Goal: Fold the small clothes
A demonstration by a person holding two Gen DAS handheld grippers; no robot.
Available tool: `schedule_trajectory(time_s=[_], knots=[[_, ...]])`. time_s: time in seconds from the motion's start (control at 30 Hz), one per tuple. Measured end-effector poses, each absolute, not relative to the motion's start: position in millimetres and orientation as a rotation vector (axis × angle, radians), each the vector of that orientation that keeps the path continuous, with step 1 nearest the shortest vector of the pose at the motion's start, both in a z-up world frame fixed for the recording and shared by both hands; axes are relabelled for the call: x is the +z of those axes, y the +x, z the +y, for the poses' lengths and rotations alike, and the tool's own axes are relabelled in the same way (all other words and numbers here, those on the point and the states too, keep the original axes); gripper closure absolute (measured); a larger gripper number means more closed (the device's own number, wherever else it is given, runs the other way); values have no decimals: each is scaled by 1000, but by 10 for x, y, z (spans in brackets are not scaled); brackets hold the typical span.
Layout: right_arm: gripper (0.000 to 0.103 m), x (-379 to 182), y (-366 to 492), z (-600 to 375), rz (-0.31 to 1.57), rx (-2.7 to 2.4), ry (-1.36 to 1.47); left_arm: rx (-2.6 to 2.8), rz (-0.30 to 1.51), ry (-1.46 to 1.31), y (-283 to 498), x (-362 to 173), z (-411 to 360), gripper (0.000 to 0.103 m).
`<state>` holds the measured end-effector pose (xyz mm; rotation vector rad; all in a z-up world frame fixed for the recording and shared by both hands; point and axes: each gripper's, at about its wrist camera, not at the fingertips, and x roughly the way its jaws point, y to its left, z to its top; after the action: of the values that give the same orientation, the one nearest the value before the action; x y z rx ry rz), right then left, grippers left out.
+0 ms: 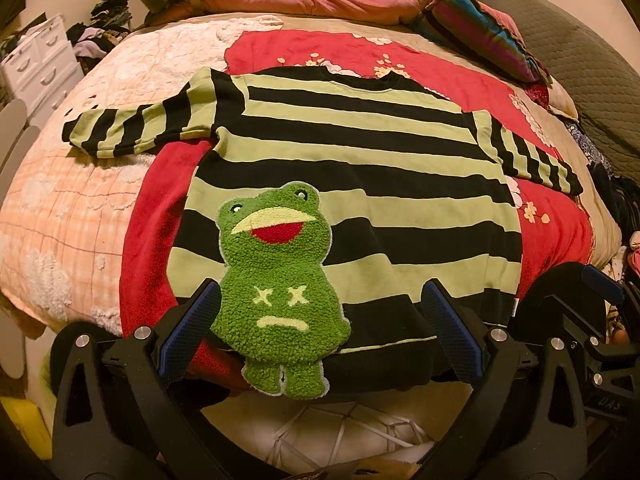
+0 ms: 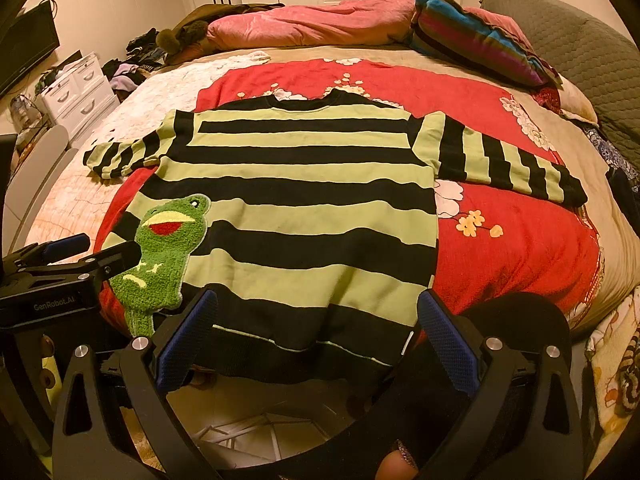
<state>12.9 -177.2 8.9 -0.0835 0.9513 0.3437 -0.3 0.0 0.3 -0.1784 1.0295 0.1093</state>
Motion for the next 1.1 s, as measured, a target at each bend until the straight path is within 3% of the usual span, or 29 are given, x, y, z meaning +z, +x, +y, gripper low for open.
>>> schedule_trajectory(time_s=[1.1], knots=[[4,89,143,-1771,950,346,-82,118,1028,-176,30,5,55,9]])
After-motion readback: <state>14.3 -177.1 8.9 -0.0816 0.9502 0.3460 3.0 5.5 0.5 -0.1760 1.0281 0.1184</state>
